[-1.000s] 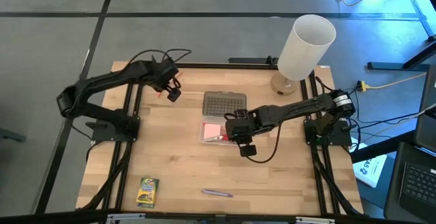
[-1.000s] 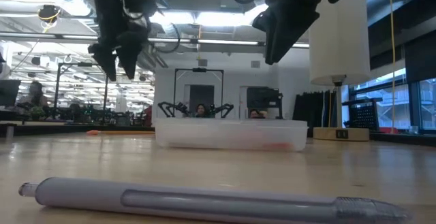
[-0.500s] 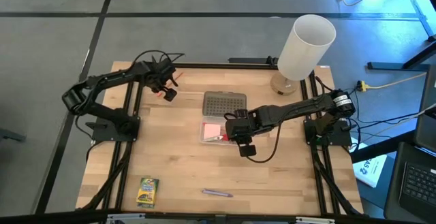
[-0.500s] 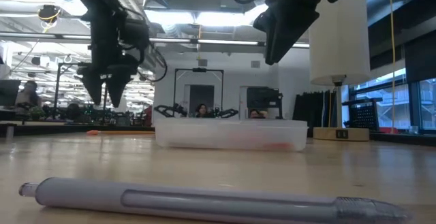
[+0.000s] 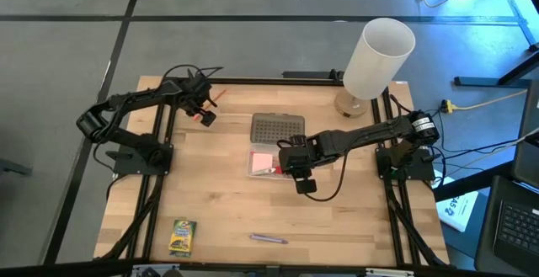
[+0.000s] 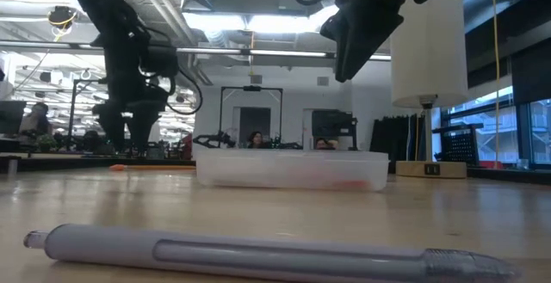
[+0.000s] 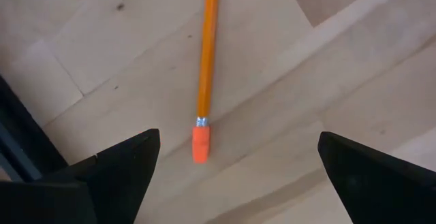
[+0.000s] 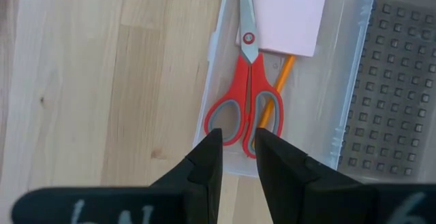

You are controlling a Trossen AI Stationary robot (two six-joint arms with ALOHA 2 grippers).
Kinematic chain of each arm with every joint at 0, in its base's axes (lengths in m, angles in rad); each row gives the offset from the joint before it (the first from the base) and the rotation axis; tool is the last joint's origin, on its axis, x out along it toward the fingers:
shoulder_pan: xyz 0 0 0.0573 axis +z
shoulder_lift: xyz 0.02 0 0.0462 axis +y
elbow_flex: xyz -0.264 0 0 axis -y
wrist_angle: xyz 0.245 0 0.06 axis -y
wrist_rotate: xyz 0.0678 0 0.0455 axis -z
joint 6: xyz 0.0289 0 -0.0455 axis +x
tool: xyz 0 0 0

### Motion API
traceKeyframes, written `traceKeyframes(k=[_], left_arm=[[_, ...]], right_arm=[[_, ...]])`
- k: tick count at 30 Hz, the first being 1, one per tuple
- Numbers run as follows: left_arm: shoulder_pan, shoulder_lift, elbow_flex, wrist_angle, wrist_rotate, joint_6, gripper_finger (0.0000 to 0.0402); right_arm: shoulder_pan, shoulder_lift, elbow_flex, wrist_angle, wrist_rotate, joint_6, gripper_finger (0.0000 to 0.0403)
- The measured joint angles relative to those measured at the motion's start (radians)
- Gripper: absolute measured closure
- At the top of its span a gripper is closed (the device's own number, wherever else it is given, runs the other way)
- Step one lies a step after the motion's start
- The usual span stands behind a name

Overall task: Pack school essentials
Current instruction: Put the orange pencil into the supply box

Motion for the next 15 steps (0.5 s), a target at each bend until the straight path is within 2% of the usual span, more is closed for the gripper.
traceKeyframes(k=[7,15], left_arm=[[0.025,0.0,-0.019,0.024,0.03,0.004,0.0008],[0.025,0.0,-0.02,0.023,0.037,0.004,0.0008]], right_arm=[[-0.003,0.0,0.0,0.018,0.02,0.0,0.0313],[-0.004,0.0,0.0,0.028,0.231,0.03,0.0313]])
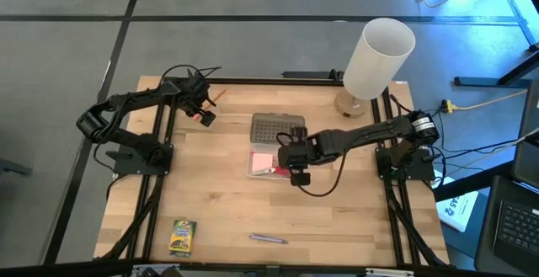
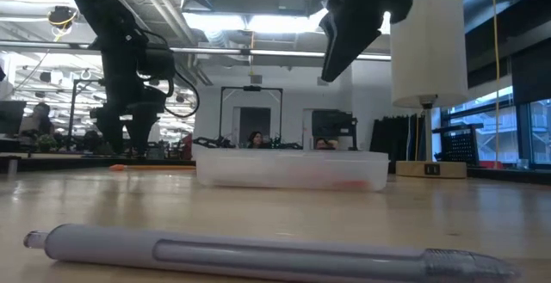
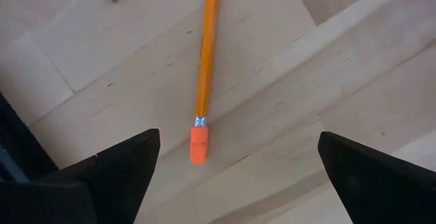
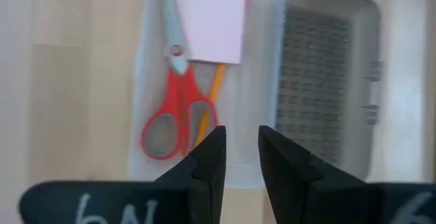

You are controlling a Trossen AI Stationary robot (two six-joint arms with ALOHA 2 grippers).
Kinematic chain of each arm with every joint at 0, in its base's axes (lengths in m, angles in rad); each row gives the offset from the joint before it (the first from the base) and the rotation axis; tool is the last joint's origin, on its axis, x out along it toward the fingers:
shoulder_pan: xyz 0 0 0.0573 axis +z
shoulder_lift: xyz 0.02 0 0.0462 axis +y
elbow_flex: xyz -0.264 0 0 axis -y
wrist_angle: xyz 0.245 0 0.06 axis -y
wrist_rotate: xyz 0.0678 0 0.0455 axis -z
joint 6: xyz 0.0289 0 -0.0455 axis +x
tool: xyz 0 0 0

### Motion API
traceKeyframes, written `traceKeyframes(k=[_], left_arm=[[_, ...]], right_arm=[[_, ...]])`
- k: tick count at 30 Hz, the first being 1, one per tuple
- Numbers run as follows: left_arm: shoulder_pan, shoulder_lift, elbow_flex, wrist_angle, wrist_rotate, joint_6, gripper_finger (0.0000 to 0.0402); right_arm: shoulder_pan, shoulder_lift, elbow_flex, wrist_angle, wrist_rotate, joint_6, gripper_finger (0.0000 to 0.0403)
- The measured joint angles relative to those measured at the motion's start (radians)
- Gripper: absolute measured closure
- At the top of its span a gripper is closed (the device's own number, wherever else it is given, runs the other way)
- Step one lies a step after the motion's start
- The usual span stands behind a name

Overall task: Pack school essentials
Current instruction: Put the orange pencil into the supply box

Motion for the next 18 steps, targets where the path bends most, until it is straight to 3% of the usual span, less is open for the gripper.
traceKeyframes(k=[18], left_arm=[[0.0,0.0,0.0,0.0,0.015,0.0,0.0008]], right_arm=[[0.0,0.0,0.0,0.004,0.004,-0.002,0.0313]])
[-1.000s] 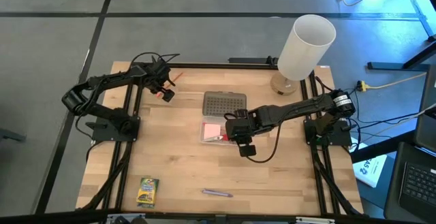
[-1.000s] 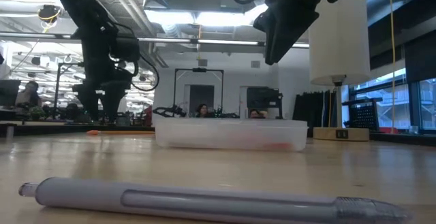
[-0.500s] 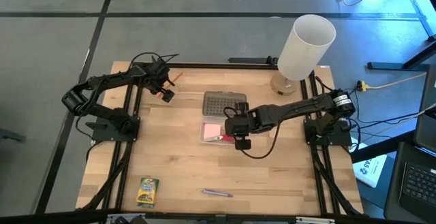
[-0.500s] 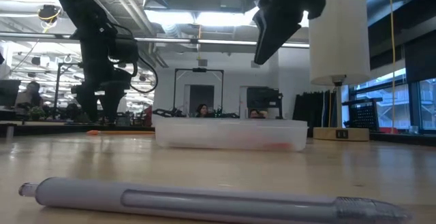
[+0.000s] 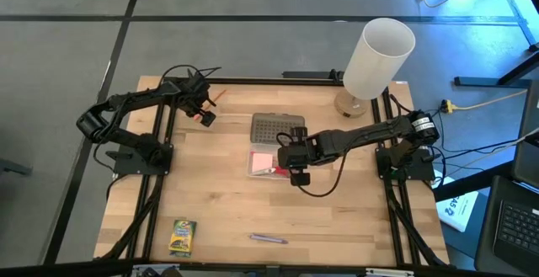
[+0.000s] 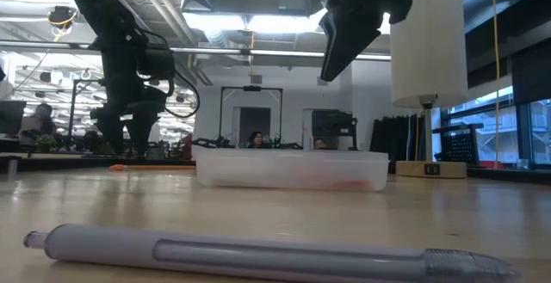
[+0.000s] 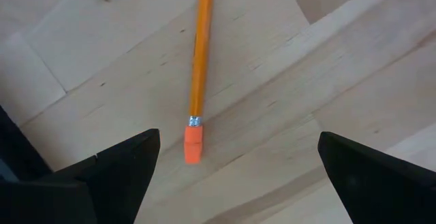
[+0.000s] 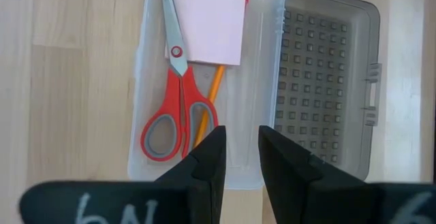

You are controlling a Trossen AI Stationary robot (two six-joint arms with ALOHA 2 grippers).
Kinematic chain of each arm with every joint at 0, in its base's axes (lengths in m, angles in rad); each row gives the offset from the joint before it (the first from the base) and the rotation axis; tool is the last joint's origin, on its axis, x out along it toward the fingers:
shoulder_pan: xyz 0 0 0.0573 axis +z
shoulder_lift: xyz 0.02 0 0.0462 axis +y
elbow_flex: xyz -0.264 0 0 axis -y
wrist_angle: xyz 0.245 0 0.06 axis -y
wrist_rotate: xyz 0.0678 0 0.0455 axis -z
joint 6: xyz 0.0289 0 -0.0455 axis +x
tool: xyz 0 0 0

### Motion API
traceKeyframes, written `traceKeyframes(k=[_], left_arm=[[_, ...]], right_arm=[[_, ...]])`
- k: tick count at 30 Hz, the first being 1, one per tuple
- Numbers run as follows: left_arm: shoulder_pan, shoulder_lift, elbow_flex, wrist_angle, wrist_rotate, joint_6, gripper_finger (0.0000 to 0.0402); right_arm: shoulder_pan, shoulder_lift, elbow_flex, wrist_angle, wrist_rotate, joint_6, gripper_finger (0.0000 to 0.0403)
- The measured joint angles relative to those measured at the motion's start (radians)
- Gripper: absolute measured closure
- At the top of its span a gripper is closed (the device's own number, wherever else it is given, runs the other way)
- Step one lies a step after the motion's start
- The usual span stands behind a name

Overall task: Pack school essentials
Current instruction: Put the orange pencil into the supply box

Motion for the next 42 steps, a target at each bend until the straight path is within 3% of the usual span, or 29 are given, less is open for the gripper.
traceKeyframes(k=[13,27,42], left_arm=[[0.0,0.009,0.0,0.001,-0.005,0.0,0.0008],[-0.006,0.159,0.007,0.016,-0.067,0.005,0.0008],[0.01,0.163,0.004,0.021,0.002,-0.026,0.0012]], right_arm=[[0.0,0.0,0.0,0.001,0.0,0.001,0.0313],[0.0,0.0,0.0,0.015,0.0,-0.004,0.0313],[0.0,0.0,0.0,0.015,0.0,-0.002,0.0313]])
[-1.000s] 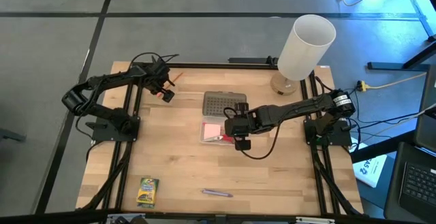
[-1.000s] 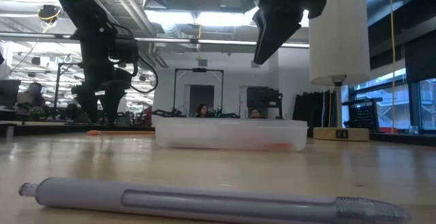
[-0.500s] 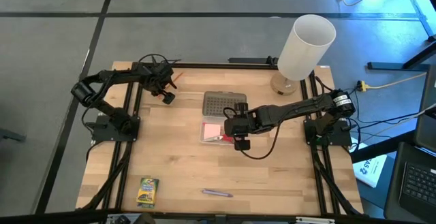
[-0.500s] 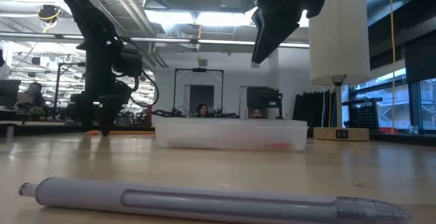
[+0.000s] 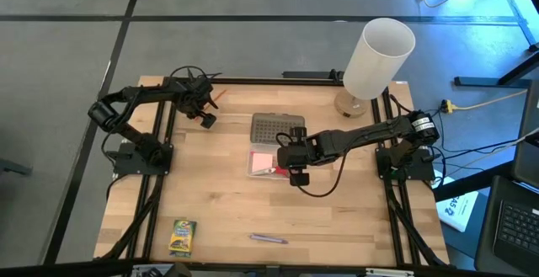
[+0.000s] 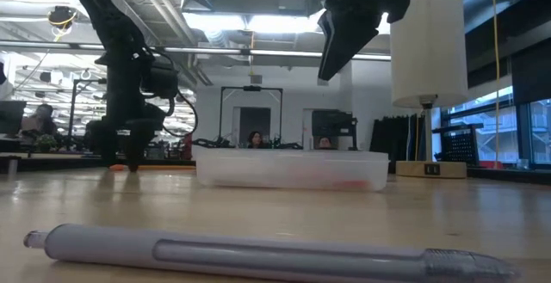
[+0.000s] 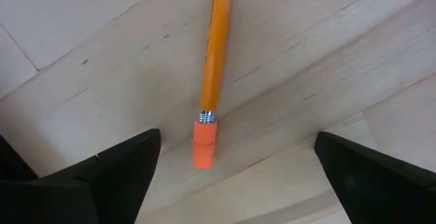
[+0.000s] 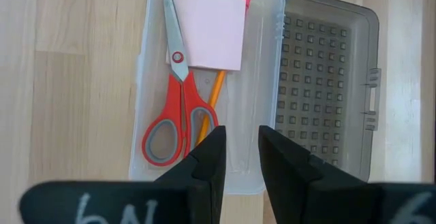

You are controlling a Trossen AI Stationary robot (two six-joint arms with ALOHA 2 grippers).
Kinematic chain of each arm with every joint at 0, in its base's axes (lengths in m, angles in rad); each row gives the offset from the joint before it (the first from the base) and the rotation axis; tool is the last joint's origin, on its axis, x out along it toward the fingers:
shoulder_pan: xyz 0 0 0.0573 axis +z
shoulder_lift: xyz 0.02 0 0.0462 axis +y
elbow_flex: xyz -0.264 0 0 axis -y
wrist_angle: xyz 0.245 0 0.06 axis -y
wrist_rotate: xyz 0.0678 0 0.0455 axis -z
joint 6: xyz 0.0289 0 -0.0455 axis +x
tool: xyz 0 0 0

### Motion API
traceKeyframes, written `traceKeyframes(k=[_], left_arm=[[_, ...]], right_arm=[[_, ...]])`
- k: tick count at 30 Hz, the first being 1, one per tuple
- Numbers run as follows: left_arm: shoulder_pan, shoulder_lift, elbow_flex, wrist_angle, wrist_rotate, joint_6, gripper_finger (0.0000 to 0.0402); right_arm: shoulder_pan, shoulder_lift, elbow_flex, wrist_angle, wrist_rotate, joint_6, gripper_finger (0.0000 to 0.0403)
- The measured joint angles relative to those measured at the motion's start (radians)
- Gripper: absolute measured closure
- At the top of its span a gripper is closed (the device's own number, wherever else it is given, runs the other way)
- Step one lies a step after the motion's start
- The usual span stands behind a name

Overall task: Pack school essentials
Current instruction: Put the orange pencil into the supply box

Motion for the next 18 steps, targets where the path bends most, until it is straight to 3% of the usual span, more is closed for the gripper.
traceKeyframes(k=[6,18], left_arm=[[-0.001,0.001,0.0,0.003,0.01,-0.001,0.0053],[-0.003,0.001,0.0,0.003,0.015,-0.003,0.0197]], right_arm=[[0.0,0.0,0.0,0.0,0.0,-0.002,0.0313],[0.0,0.0,0.0,0.0,0.0,-0.001,0.0313]])
